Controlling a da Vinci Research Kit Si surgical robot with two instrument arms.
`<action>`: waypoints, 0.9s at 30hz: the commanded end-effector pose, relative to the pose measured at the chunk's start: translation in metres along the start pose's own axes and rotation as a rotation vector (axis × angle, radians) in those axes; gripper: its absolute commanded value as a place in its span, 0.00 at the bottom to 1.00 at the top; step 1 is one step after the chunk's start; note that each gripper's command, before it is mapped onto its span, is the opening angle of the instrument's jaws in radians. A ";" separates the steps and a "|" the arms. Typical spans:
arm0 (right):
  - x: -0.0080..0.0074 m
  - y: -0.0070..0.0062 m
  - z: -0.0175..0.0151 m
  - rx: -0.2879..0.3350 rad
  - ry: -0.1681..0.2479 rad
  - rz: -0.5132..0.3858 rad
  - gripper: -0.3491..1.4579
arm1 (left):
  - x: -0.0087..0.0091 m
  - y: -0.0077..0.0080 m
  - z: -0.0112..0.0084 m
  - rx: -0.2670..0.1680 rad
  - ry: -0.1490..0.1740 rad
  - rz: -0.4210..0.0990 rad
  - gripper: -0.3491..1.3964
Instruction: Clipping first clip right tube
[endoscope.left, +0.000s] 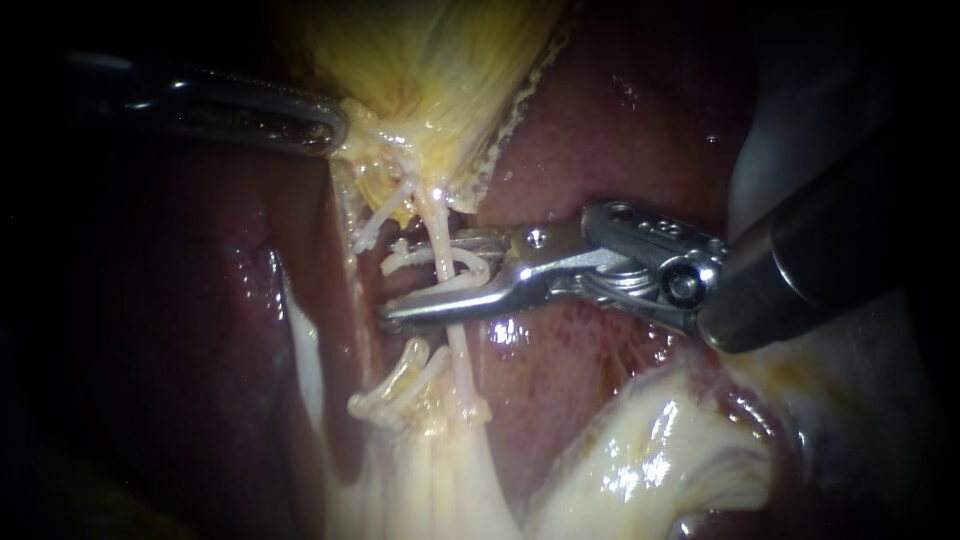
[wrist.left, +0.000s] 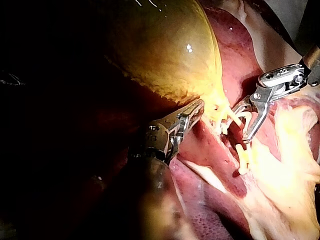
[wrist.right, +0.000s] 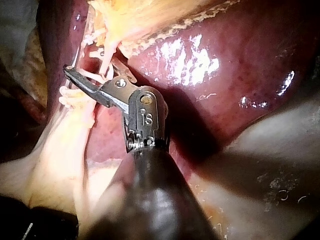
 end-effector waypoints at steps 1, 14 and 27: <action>0.0000 0.0000 0.0000 0.000 0.001 -0.007 0.46 | 0.0001 0.0000 0.0000 0.000 0.000 0.000 0.00; -0.0021 -0.0027 -0.0009 0.020 -0.012 -0.029 0.47 | 0.0004 0.0002 -0.0001 0.001 0.000 0.002 0.00; -0.0044 -0.0060 -0.0008 0.084 -0.049 -0.050 0.47 | 0.0006 0.0003 0.0000 0.001 0.001 -0.003 0.00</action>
